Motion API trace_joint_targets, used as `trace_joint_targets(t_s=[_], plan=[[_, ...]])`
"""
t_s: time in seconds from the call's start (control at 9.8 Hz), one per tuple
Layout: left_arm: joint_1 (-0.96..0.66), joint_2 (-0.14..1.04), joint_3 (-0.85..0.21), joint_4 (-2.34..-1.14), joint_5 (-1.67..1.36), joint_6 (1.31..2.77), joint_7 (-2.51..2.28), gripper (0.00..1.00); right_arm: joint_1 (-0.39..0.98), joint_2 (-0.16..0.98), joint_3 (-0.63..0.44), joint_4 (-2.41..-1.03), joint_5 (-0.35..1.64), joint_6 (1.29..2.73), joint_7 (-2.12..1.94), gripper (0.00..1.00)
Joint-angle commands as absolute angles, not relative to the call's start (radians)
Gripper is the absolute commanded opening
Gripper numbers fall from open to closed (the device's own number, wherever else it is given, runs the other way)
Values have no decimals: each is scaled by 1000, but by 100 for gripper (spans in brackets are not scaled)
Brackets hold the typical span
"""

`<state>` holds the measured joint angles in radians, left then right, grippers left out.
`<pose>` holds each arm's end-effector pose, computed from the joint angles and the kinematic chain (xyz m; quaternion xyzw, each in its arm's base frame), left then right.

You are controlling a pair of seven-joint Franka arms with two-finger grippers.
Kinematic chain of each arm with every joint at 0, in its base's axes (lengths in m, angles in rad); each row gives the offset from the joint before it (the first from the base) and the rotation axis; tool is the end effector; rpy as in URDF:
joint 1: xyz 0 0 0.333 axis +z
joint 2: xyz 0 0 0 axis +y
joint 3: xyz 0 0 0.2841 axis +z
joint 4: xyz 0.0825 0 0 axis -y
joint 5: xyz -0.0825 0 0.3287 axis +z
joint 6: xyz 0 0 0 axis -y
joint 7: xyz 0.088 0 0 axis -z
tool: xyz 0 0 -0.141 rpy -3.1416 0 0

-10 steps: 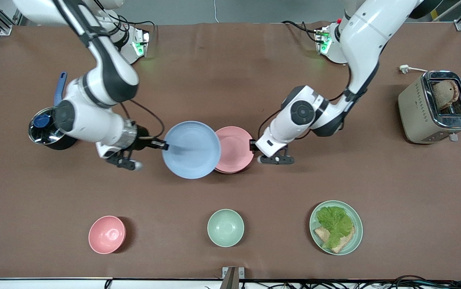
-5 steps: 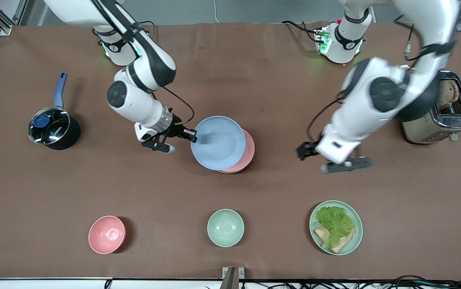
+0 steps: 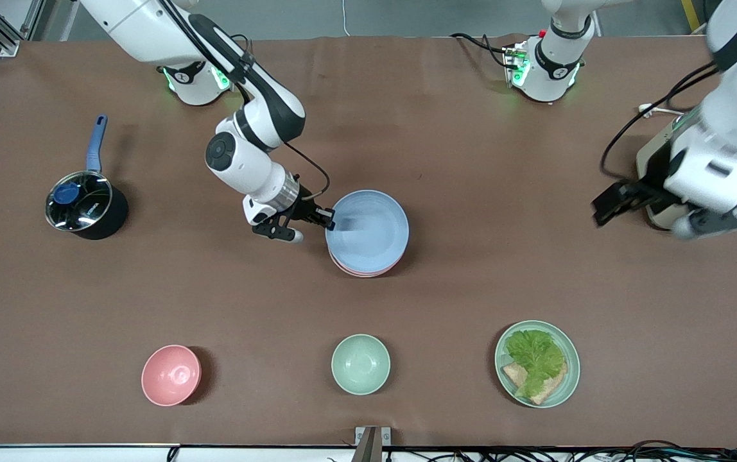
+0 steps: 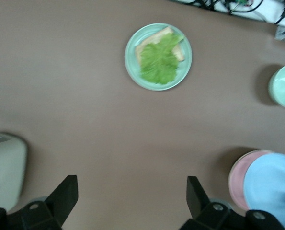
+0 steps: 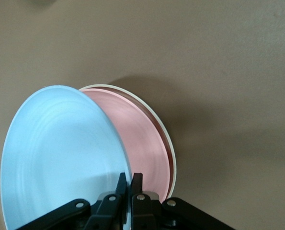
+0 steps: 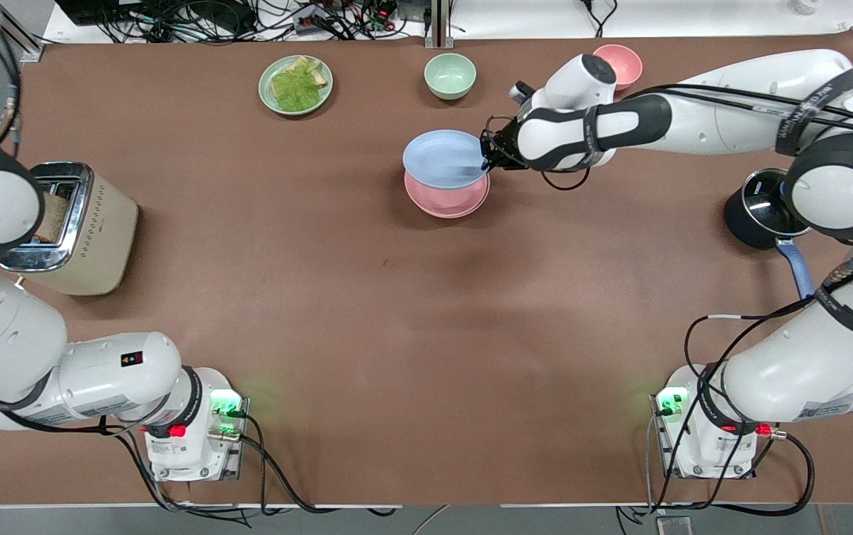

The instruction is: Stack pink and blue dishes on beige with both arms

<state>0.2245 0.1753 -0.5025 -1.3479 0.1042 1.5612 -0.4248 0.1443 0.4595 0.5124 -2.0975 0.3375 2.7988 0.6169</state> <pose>0.5329 -0.1123 0.5692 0.9963 0.0798 0.0311 0.0006 0.4641 0.3372 0.2352 -0.9602 0.1658 0.0026 0.2248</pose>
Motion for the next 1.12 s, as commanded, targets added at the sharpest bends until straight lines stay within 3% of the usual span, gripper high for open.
trace_joint_targets(t_s=[0.0,0.2,0.41,0.82,1.02], plan=[[215,125,-474,-1359,118,1505,-272,100,146,463,515,-2121,308,2836,637,2],[70,10,-218,-1457,62,1512,-120,100,156,489,515,-2155,299,2916,635,2],[-16,-67,-94,-1563,49,1511,-109,100,161,495,515,-2155,298,2919,637,4],[-32,-65,-71,-1563,0,1511,-112,100,160,514,512,-2155,293,2944,634,10],[-26,-22,-69,-1510,-5,1511,-117,100,143,514,509,-2154,272,2944,629,34]])
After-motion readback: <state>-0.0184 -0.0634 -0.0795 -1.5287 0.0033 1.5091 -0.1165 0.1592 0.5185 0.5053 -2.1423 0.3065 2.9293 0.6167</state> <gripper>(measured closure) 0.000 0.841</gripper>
